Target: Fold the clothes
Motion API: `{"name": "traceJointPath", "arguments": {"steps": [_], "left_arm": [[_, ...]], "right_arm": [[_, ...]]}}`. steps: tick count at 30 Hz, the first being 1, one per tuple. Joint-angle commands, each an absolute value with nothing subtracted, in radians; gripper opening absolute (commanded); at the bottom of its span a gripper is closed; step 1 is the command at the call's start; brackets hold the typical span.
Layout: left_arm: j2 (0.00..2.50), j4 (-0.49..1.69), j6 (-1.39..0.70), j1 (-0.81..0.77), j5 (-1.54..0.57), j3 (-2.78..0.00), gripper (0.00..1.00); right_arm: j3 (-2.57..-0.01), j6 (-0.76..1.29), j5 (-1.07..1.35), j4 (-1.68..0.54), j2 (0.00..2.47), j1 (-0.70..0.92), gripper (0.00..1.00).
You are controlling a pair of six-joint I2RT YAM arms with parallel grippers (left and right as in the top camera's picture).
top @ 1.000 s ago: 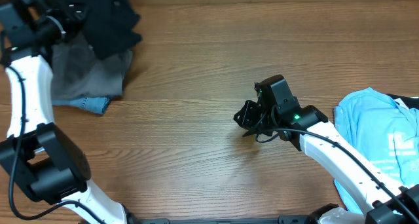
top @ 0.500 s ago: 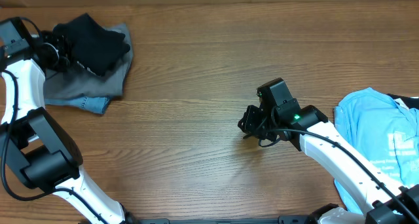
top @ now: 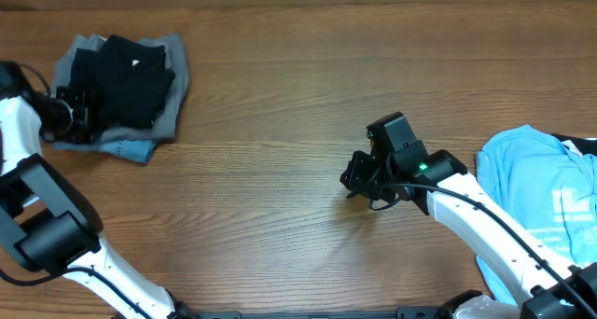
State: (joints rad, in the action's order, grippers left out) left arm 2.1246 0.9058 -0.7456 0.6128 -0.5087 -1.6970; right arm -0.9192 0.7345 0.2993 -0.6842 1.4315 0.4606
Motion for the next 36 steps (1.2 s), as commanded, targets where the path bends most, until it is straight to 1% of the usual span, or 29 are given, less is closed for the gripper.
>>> {"name": "traceJointPath", "arguments": {"steps": [1, 3, 4, 5, 9, 10, 12, 15, 17, 18, 19, 21, 22, 23, 26, 28, 31, 32, 33, 34, 36], "left_arm": [[2.071, 1.024, -0.566, 0.674, -0.473, -1.705, 0.69], [1.985, 1.054, -0.501, 0.688, -0.469, -1.705, 0.69], [1.934, 1.054, -0.467, 0.688, -0.467, -1.705, 0.73], [1.866, 1.043, -0.428, 0.682, -0.461, -1.705, 1.00], [1.654, 0.960, -0.281, 0.612, -0.411, -1.705, 1.00], [1.640, 0.950, -0.257, 0.598, -0.404, -1.705, 1.00], [1.607, 0.923, -0.130, 0.519, -0.389, -1.705, 1.00], [1.646, 0.916, 0.049, 0.416, -0.379, -1.704, 1.00], [1.696, 0.918, 0.070, 0.379, -0.313, -1.704, 0.89], [1.766, 0.907, 0.063, 0.358, -0.245, -1.704, 0.70], [1.801, 0.902, 0.047, 0.358, -0.226, -1.704, 0.49], [1.865, 0.883, 0.017, 0.361, -0.220, -1.704, 0.25], [1.900, 0.864, 0.006, 0.363, -0.220, -1.704, 0.19], [1.933, 0.835, -0.001, 0.366, -0.221, -1.704, 0.19], [2.013, 0.743, 0.006, 0.366, -0.222, -1.704, 0.19], [2.046, 0.689, 0.028, 0.365, -0.218, -1.704, 0.22], [2.086, 0.567, 0.022, 0.366, -0.141, -1.704, 0.24], [2.090, 0.544, 0.014, 0.366, -0.140, -1.704, 0.34], [2.093, 0.491, -0.022, 0.367, -0.148, -1.704, 0.54], [2.092, 0.441, -0.033, 0.367, -0.174, -1.705, 0.57], [2.077, 0.408, -0.033, 0.367, -0.211, -1.734, 0.63]], "right_arm": [[-0.931, 0.728, 0.289, -0.688, 1.425, 0.467, 0.19], [-0.931, 0.728, 0.289, -0.686, 1.425, 0.467, 0.19], [-0.931, 0.728, 0.289, -0.686, 1.425, 0.467, 0.19], [-0.931, 0.728, 0.289, -0.686, 1.425, 0.467, 0.19], [-0.931, 0.728, 0.288, -0.681, 1.425, 0.467, 0.19], [-0.931, 0.728, 0.288, -0.679, 1.425, 0.467, 0.19], [-0.931, 0.728, 0.288, -0.675, 1.425, 0.467, 0.19], [-0.931, 0.728, 0.288, -0.675, 1.425, 0.467, 0.19], [-0.931, 0.728, 0.288, -0.675, 1.425, 0.467, 0.19], [-0.931, 0.729, 0.289, -0.676, 1.425, 0.467, 0.19], [-0.931, 0.729, 0.288, -0.676, 1.425, 0.467, 0.19], [-0.931, 0.729, 0.288, -0.676, 1.425, 0.467, 0.19], [-0.931, 0.729, 0.288, -0.676, 1.425, 0.467, 0.19], [-0.931, 0.729, 0.288, -0.676, 1.425, 0.467, 0.19], [-0.931, 0.729, 0.288, -0.675, 1.425, 0.467, 0.19], [-0.931, 0.729, 0.285, -0.675, 1.425, 0.467, 0.19], [-0.931, 0.729, 0.276, -0.675, 1.425, 0.467, 0.19], [-0.931, 0.729, 0.275, -0.675, 1.425, 0.467, 0.19], [-0.931, 0.729, 0.273, -0.676, 1.425, 0.467, 0.19], [-0.931, 0.729, 0.273, -0.676, 1.425, 0.467, 0.19], [-0.931, 0.729, 0.273, -0.677, 1.425, 0.467, 0.19]]}}
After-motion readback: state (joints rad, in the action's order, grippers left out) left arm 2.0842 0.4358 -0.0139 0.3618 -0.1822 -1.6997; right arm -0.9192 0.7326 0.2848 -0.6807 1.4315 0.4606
